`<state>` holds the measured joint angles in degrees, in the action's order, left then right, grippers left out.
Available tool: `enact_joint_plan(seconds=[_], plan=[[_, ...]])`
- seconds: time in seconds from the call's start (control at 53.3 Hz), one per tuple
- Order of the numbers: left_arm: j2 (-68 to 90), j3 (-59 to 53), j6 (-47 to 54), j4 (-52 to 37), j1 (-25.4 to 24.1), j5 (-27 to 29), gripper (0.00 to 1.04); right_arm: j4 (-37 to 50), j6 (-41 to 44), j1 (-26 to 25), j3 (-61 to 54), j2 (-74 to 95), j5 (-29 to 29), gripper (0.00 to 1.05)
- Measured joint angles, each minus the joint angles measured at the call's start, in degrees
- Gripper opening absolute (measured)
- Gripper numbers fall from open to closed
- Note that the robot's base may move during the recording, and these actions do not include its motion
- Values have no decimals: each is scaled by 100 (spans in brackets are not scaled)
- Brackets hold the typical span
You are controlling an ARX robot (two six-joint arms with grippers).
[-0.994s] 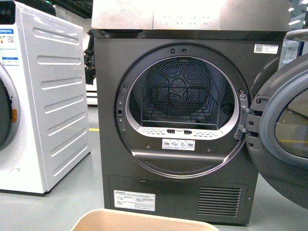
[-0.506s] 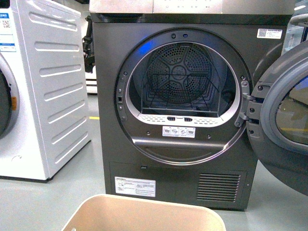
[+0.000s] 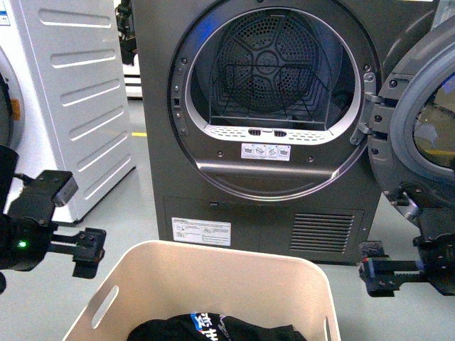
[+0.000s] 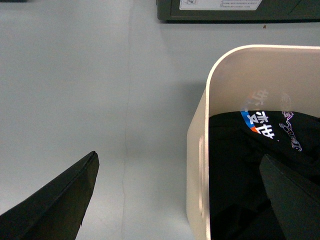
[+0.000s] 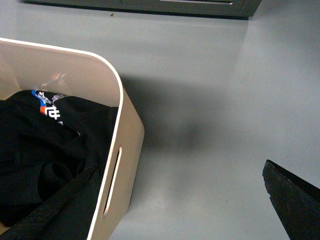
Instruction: Move hamper under clothes hanger
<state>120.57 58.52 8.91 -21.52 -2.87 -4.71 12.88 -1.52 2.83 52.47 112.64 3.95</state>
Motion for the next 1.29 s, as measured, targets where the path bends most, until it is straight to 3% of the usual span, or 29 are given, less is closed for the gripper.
enact_joint_plan(seconds=[0.356, 1.163, 1.294], plan=[[1180, 1027, -308, 225, 376, 271, 98, -459, -393, 612, 1058, 1108, -402, 97], [1768, 1189, -474, 116, 511, 282, 98, -358, -745, 636, 1276, 2122, -584, 96], [1779, 1128, -431, 90, 535, 352, 80, -321, -800, 636, 1366, 2164, -588, 74]])
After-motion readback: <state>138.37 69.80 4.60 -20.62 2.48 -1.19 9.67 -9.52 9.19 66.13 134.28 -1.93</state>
